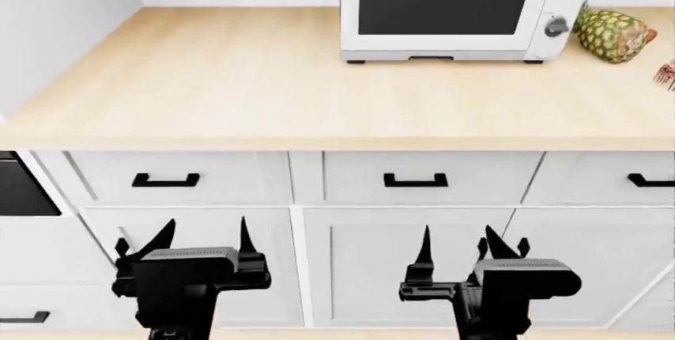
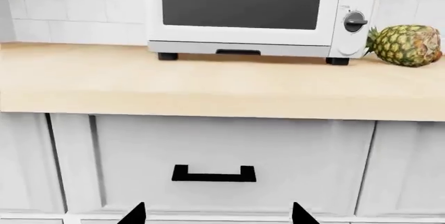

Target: Open the microwave door

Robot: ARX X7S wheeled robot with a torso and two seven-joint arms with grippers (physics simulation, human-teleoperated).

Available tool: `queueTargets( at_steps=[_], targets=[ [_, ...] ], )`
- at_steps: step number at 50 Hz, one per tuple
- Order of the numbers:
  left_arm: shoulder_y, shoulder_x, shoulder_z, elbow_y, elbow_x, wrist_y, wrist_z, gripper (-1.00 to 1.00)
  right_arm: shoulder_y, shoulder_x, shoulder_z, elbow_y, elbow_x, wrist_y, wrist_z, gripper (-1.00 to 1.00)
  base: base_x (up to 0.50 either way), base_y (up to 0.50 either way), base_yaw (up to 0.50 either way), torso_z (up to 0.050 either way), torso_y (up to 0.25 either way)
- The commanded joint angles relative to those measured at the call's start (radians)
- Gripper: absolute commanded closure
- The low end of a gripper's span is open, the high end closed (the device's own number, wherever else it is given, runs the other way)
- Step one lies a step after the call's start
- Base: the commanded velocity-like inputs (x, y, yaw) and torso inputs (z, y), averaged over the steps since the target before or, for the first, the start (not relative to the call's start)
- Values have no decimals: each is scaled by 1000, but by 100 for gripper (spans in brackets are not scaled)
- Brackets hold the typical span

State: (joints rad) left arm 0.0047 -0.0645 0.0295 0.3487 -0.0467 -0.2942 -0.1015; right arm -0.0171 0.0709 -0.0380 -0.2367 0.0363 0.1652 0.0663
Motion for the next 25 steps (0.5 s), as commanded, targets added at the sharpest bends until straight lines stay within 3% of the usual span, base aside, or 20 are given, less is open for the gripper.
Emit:
queueTargets(
  at_steps=[1, 5, 10, 12, 15, 17, 19, 25],
  targets=[
    [-71, -50, -38, 347, -96, -383, -3, -100, 23, 63, 28, -311, 57, 272, 7, -100, 0, 0, 0, 50, 0],
    [-175, -82, -88, 497, -182, -632, 13, -100, 91, 100, 74, -508, 133, 495, -7, -100, 0, 0, 0, 50, 0],
    [-397, -112, -249, 698, -377, -1036, 0, -100, 242, 146, 187, -749, 253, 838, -5, -100, 0, 0, 0, 50, 0],
    [-462, -208, -359, 698, -677, -1091, -220, -100, 293, 169, 237, -809, 325, 934, 13, -100, 0, 0, 0, 50, 0],
    [-585, -280, -576, 684, -1127, -1226, -522, -100, 357, 378, 300, -810, 754, 933, 331, -100, 0, 0, 0, 50, 0],
    [-632, -378, -598, 625, -1427, -1185, -756, -100, 420, 509, 314, -810, 1035, 914, 533, -100, 0, 0, 0, 50, 8],
    [-664, -481, -565, 597, -1717, -1109, -908, -100, 481, 593, 328, -808, 1217, 903, 667, -100, 0, 0, 0, 50, 16],
    [-772, -676, -491, 533, -1928, -964, -1077, -100, 622, 748, 353, -800, 1516, 866, 887, -100, 0, 0, 0, 50, 12]
  ],
)
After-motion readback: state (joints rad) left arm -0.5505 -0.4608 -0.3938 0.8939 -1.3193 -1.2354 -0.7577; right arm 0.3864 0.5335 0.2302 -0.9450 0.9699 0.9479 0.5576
